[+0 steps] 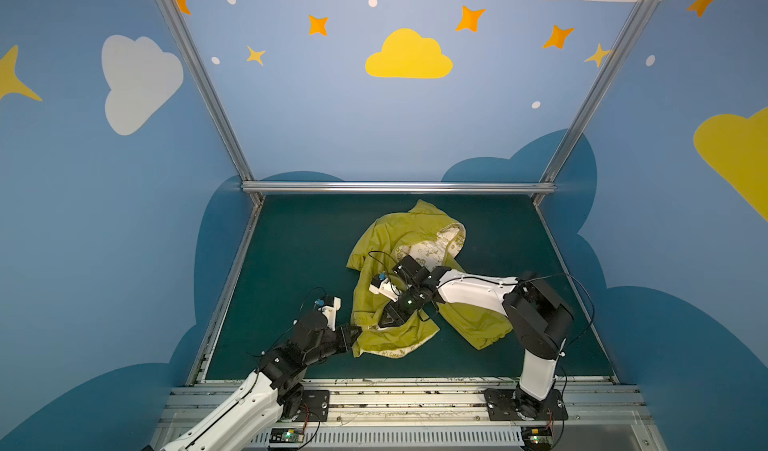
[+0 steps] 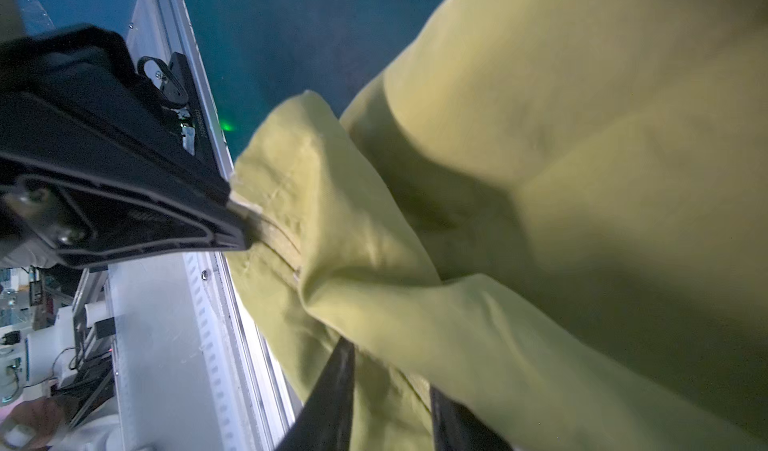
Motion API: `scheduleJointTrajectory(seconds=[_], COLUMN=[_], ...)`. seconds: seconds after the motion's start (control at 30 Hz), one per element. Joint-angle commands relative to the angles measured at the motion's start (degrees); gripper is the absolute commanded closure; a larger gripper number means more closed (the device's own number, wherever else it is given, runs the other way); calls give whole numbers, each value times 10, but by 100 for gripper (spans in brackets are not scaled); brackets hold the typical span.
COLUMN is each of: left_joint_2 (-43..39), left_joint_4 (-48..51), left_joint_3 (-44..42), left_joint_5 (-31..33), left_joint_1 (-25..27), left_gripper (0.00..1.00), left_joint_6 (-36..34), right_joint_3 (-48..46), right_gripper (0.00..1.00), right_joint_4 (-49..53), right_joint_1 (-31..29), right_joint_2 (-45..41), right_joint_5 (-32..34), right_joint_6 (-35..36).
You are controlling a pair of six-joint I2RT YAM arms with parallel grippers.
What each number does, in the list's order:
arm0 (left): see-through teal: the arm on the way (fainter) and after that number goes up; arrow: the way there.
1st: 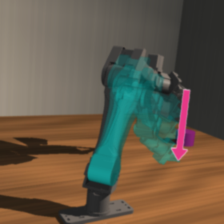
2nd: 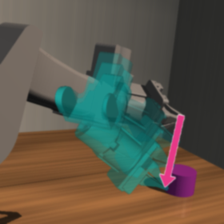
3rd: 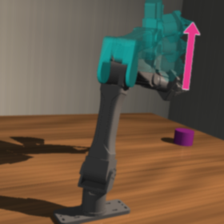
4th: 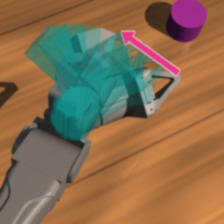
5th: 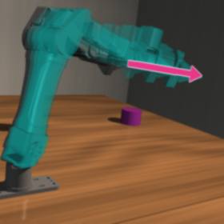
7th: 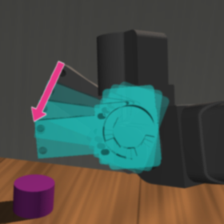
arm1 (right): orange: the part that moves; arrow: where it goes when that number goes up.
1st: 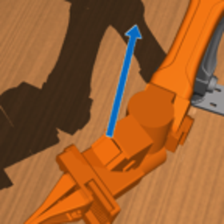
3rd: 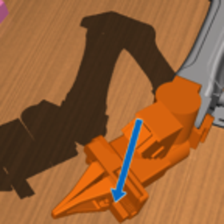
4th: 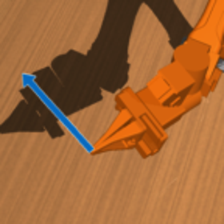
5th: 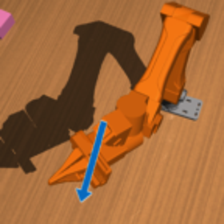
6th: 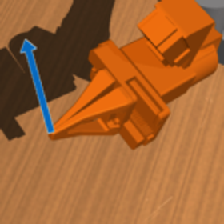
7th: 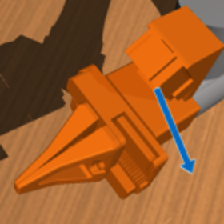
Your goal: Zip up the jacket
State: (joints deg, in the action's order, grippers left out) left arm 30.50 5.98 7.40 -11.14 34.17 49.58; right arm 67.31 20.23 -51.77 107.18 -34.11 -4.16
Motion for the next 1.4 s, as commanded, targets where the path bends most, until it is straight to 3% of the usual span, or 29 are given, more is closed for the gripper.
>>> scheduleJointTrajectory(seconds=[0.0, 0.07, 0.2, 0.43, 0.83, 1.0, 1.2, 1.37], left_joint_2=[-18, -36, -43, 22, 216, 280, 348, 366], left_joint_4=[-78, -75, -104, -124, -252, -322, -316, -311], left_joint_3=[-25, -23, -34, -47, 12, 15, 44, 57], left_joint_5=[-14, 7, 3, -19, -14, -16, -16, -42], left_joint_1=[1, 0, 0, 3, 63, 73, 93, 103], left_gripper=[96, 75, 66, 52, 46, 46, 51, 49], left_joint_6=[22, 35, 57, 76, 68, 82, 68, 53], right_joint_3=[17, 23, 3, -61, -144, -181, -234, -253], right_gripper=[71, 72, 74, 74, 82, 89, 98, 98], right_joint_4=[-2, -5, -33, -60, -169, -223, -291, -309], right_joint_1=[-3, -3, -3, 1, 5, 15, 38, 50], right_joint_2=[7, 13, 15, -12, -22, -30, -53, -68], right_joint_5=[-15, -26, -51, -36, -36, -45, -44, -51], right_joint_6=[9, 13, 14, -2, -56, -80, -114, -121])
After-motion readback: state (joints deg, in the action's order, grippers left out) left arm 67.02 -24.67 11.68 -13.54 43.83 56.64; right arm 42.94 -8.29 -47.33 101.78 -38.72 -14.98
